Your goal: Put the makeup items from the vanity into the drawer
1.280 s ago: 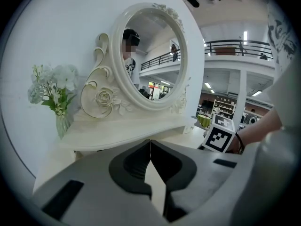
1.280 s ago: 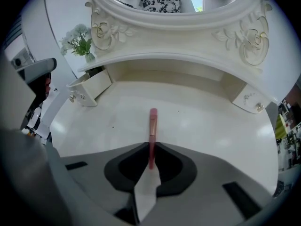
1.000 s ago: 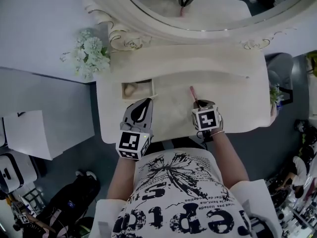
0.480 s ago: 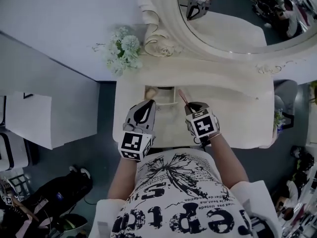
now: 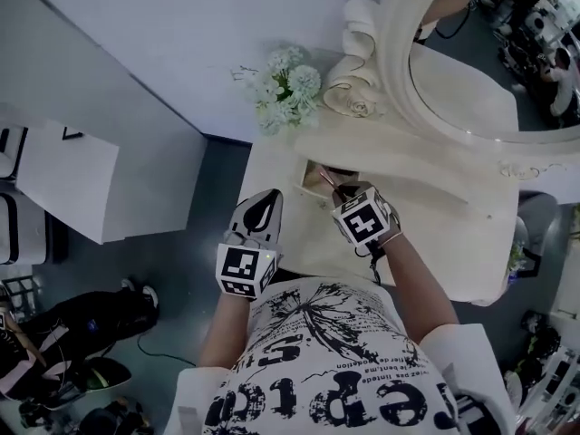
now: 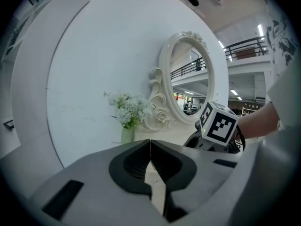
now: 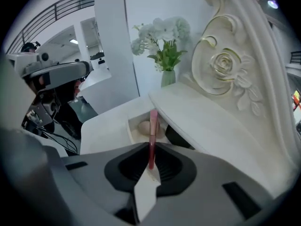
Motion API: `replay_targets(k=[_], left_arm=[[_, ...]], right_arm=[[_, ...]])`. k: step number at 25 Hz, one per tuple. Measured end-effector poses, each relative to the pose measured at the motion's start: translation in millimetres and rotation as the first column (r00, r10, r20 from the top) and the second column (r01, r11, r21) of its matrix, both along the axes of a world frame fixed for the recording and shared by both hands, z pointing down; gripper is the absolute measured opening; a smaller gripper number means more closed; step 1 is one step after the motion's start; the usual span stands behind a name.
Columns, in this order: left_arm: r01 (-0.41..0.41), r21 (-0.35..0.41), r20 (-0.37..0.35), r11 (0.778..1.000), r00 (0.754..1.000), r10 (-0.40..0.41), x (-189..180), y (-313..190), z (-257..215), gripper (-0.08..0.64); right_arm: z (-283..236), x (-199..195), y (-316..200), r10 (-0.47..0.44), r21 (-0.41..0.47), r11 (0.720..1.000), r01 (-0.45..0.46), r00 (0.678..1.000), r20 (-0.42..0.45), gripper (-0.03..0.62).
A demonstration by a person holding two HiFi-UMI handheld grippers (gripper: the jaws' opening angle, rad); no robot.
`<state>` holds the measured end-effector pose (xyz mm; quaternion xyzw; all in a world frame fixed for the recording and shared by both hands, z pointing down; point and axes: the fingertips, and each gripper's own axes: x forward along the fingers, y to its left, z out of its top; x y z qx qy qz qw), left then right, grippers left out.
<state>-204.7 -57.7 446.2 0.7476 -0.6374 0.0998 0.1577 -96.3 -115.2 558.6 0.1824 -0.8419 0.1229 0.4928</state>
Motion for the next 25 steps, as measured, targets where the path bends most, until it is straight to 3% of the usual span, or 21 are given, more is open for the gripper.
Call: replay_targets(k=[6, 9, 11, 14, 19, 25], left_arm=[[0.083, -0.033, 0.001, 0.996, 0.997, -0.083, -31, 19, 11, 0.021], [0.100, -0.041, 0.000, 0.994, 0.995, -0.100, -38, 22, 13, 0.021], [0.099, -0.043, -0.001, 0.994, 0.995, -0.099, -39, 21, 15, 0.021], [0.089, -0.042, -0.002, 0.995, 0.996, -0.089, -36, 19, 15, 0.021], [0.063, -0.036, -0.003, 0.997, 0.998, -0.063, -27, 13, 13, 0.021], [0.020, -0.011, -0.001, 1.000, 1.000, -0.020, -13, 3, 6, 0.021]], right_arm=[[14, -18, -7, -0.064, 0.010, 0.998, 0.065, 0.995, -0.079, 0.051], [16, -19, -11, -0.039, 0.019, 0.999, 0.041, 0.996, -0.076, 0.052], [15, -19, -15, -0.012, 0.028, 1.000, 0.014, 0.998, -0.062, 0.064], [12, -17, -18, 0.006, 0.030, 1.000, -0.004, 0.999, -0.047, 0.137], [4, -9, -18, 0.053, 0.028, 0.998, -0.052, 0.999, -0.014, 0.137], [-24, 5, -22, 0.168, 0.056, 0.983, -0.175, 0.980, 0.109, 0.112]])
